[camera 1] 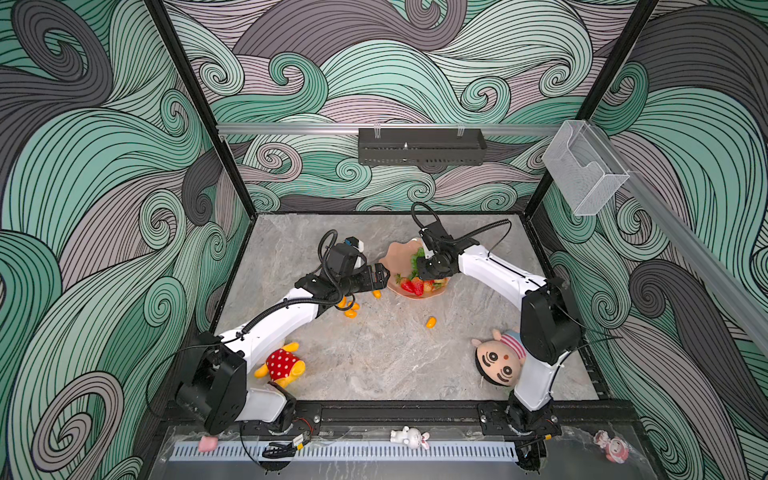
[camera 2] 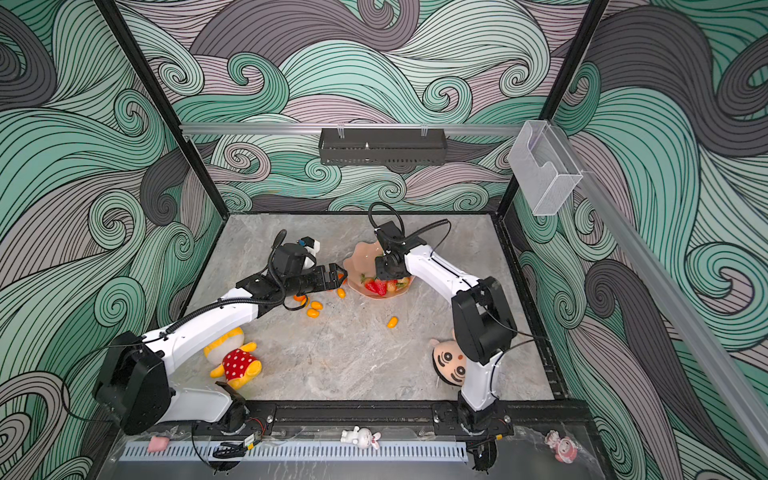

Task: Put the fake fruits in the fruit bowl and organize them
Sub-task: 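Carry the kumquat over the bowl, lower it and open the right gripper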

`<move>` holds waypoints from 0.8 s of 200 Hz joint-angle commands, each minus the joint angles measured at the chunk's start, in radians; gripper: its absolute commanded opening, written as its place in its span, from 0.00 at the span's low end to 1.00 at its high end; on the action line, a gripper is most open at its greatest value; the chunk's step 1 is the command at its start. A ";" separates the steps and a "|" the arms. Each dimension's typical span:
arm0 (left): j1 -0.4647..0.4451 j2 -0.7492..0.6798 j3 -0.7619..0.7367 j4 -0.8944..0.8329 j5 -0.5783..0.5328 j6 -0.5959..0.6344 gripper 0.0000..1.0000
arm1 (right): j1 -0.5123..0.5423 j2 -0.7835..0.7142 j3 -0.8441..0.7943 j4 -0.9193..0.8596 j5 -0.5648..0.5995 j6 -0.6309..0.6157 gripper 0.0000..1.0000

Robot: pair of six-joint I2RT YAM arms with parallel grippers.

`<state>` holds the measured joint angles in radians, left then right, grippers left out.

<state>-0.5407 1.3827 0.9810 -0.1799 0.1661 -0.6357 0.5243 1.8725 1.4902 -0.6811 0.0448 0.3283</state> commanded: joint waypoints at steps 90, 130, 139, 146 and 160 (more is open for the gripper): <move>0.010 0.085 0.094 -0.034 0.124 0.013 0.99 | -0.040 0.169 0.175 -0.113 0.083 -0.052 0.23; 0.009 0.087 0.099 -0.045 0.131 0.016 0.99 | -0.045 0.158 0.179 -0.117 0.063 -0.052 0.26; 0.010 0.087 0.099 -0.046 0.129 0.018 0.99 | -0.044 0.154 0.179 -0.118 0.065 -0.054 0.26; 0.009 0.085 0.099 -0.047 0.128 0.018 0.99 | -0.044 0.150 0.177 -0.117 0.067 -0.054 0.26; 0.009 0.084 0.099 -0.049 0.131 0.016 0.99 | -0.044 0.143 0.177 -0.119 0.067 -0.055 0.27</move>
<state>-0.5377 1.4624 1.0519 -0.2089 0.2821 -0.6346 0.4862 2.0285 1.6436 -0.7769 0.1081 0.2836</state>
